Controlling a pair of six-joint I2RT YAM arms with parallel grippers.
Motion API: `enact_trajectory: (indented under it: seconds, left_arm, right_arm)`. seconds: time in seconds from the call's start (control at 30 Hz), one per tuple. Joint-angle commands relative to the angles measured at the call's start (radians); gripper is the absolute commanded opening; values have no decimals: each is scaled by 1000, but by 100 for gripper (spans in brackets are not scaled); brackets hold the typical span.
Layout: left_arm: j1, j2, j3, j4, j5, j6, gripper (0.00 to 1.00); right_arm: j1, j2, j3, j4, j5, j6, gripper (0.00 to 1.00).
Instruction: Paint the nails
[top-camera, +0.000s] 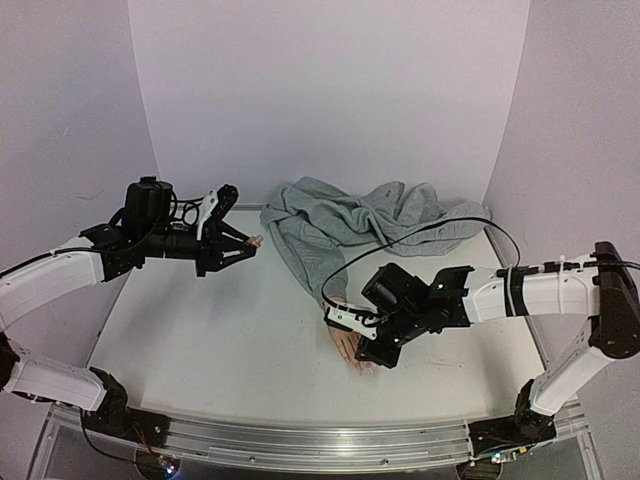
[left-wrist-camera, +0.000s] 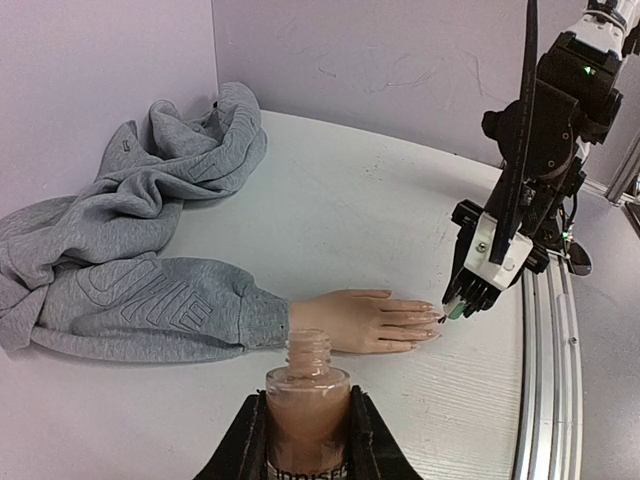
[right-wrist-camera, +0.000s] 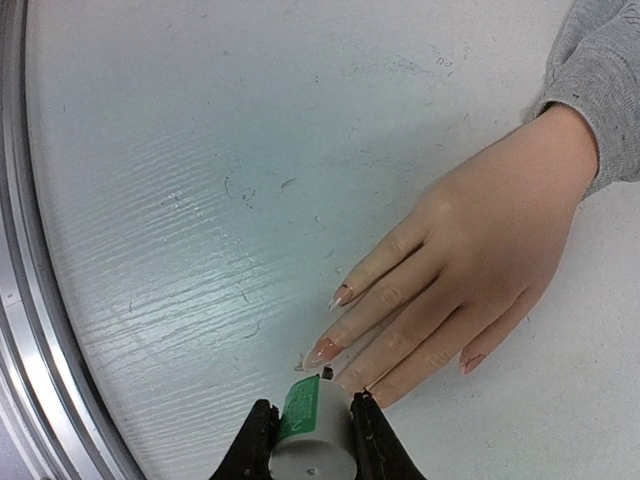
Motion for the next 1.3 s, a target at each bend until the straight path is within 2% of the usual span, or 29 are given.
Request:
enact_trajectory:
  seconds: [0.0, 1.27]
  left_arm:
    - [6, -28, 21, 36, 21, -3, 0]
    - [6, -9, 23, 36, 20, 0, 0]
  right_arm:
    - [5, 29, 2, -2, 25, -2, 0]
    - [5, 114, 14, 16, 21, -40, 0]
